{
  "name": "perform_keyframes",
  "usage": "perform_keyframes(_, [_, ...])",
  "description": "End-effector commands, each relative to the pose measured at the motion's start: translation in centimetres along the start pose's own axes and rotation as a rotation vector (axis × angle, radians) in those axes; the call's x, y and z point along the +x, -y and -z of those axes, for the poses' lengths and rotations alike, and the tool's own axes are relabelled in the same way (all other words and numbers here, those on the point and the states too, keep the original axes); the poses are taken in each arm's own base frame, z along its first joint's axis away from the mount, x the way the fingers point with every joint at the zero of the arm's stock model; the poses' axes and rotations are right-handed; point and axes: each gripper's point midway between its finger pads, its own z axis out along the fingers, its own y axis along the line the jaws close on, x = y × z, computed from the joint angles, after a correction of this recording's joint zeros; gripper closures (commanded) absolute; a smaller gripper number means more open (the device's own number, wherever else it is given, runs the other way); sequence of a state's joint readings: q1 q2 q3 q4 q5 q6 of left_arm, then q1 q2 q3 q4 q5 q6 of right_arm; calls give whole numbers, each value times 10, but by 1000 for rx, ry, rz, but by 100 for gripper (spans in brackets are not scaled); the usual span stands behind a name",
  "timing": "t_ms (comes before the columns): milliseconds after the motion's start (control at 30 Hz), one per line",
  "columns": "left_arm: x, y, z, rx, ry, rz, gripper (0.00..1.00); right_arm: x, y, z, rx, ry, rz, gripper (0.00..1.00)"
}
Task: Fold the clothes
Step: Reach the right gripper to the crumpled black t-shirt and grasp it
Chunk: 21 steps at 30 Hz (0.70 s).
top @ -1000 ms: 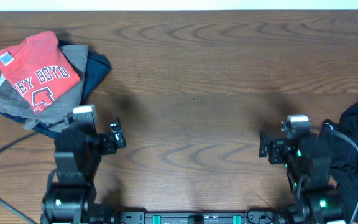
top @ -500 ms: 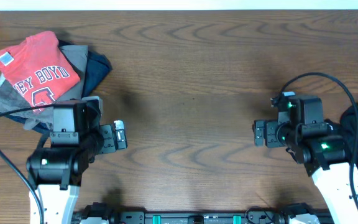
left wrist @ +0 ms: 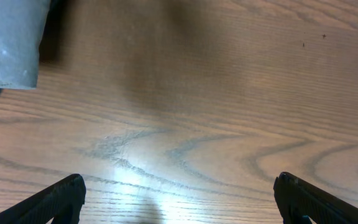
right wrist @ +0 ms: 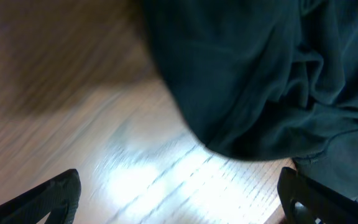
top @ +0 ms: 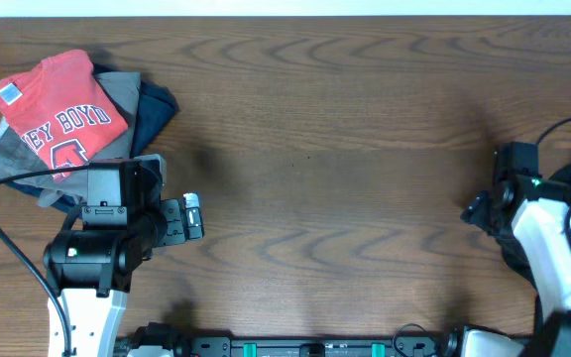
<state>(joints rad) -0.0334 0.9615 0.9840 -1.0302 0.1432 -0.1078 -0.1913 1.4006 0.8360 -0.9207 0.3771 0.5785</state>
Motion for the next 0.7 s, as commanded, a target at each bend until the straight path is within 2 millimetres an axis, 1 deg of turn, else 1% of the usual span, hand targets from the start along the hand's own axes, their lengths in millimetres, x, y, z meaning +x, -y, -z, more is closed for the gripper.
perform_keyframes(0, [-5, 1, 5, 7, 15, 8, 2, -12, 11, -16, 60, 0, -97, 1])
perform_keyframes(100, [-5, 1, 5, 7, 15, 8, 2, -20, 9, -30, 65, -2, -127, 1])
perform_keyframes(200, [-5, 1, 5, 7, 15, 8, 2, -28, 7, -43, 63, 6, -156, 14])
perform_keyframes(300, [-5, 1, 5, 7, 15, 8, 2, -40, 4, -53, 50, 32, -192, 18])
perform_keyframes(500, [-5, 1, 5, 7, 14, 8, 2, -55, 6, -66, 40, 63, -250, 33])
perform_keyframes(533, [-5, 1, 5, 7, 14, 8, 2, -57, 7, -68, 39, 68, -260, 40])
perform_keyframes(600, [-5, 1, 5, 7, 14, 8, 2, -60, 9, -71, 41, 69, -274, 59])
perform_keyframes(667, [-5, 1, 5, 7, 15, 8, 2, -60, 11, -74, 42, 66, -282, 87])
